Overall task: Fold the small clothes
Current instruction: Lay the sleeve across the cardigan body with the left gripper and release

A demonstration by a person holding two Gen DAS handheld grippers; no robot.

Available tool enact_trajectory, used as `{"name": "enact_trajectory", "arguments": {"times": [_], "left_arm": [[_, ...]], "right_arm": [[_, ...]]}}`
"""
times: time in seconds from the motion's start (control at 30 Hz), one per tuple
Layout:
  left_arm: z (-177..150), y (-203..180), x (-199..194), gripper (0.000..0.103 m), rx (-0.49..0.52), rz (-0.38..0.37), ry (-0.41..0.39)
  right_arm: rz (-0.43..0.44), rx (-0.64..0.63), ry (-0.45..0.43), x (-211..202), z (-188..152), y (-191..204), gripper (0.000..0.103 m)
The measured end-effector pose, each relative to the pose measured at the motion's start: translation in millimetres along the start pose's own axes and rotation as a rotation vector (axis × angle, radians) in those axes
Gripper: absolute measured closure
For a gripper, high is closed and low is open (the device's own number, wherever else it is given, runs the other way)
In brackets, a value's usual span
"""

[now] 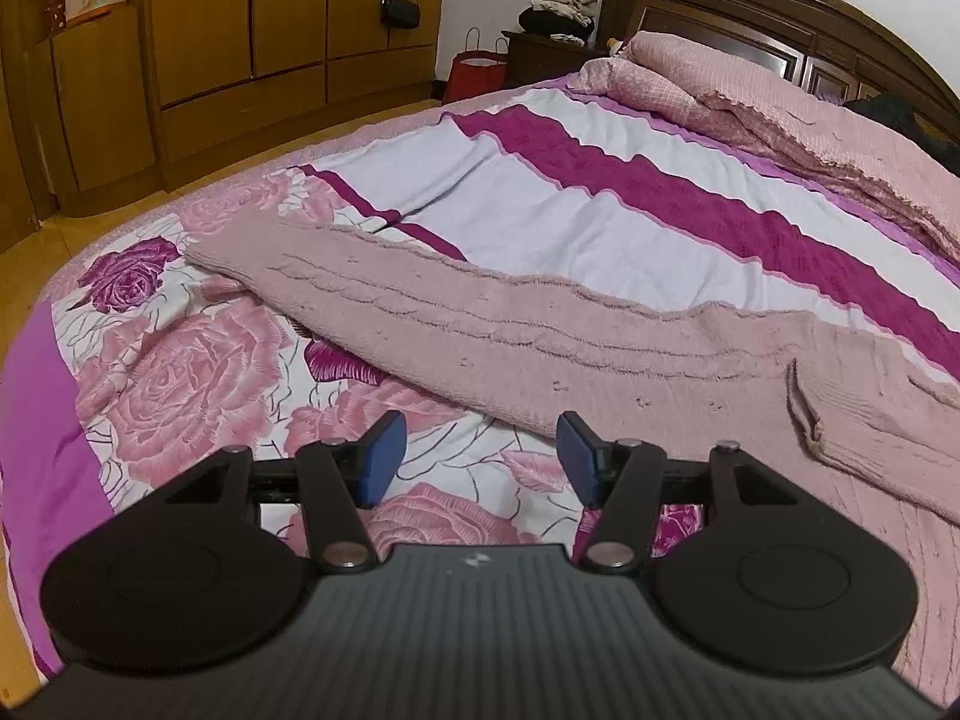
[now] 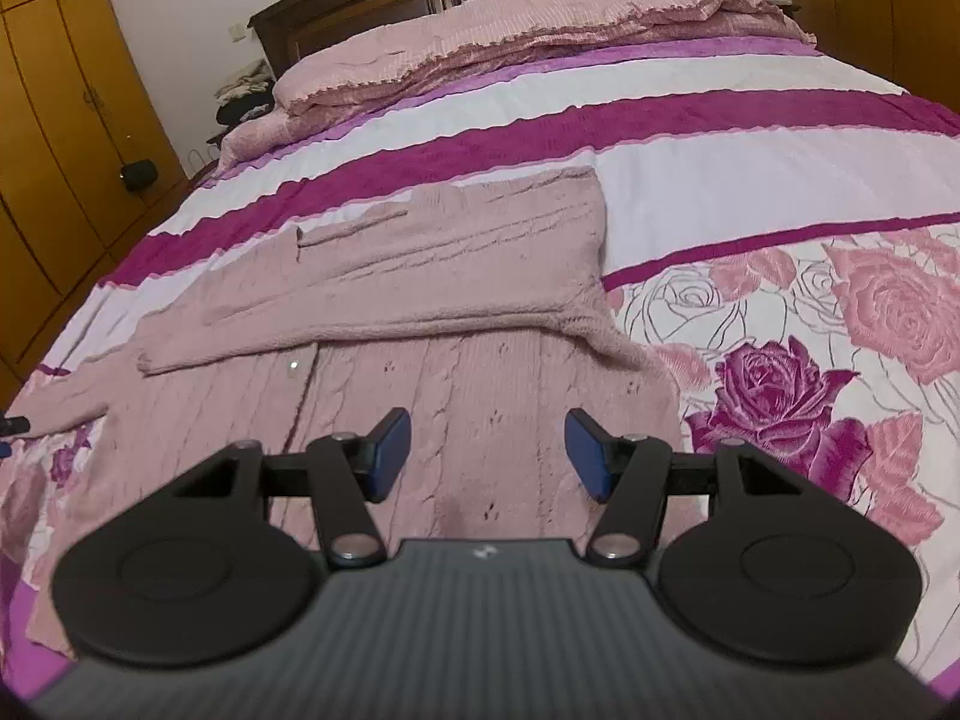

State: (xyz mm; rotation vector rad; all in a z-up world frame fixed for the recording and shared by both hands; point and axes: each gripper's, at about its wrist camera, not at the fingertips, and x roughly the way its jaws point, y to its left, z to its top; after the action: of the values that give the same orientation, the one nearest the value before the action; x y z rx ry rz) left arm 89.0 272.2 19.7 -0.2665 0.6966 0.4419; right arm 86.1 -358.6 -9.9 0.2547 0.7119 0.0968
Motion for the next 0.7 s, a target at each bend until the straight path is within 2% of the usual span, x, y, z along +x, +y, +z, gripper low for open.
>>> {"name": "enact_trajectory", "arguments": {"times": [0.13,0.27,0.53,0.7], "left_arm": [[0,2,5,0.040,-0.006,0.005,0.006],[1,6,14,0.040,-0.023,0.015,0.018],[11,30,42,0.040,-0.138,0.018,0.040],[20,44,67,0.040,-0.208,0.053,0.040]], "right_arm": [[-0.013,-0.029,-0.008,1,-6,8,0.037],[-0.008,-0.063,-0.019,0,-10,16,0.036],[-0.021,-0.099,-0.016,-2,-18,28,0.036],[-0.025,-0.109,-0.014,-4,-20,32,0.036]]}}
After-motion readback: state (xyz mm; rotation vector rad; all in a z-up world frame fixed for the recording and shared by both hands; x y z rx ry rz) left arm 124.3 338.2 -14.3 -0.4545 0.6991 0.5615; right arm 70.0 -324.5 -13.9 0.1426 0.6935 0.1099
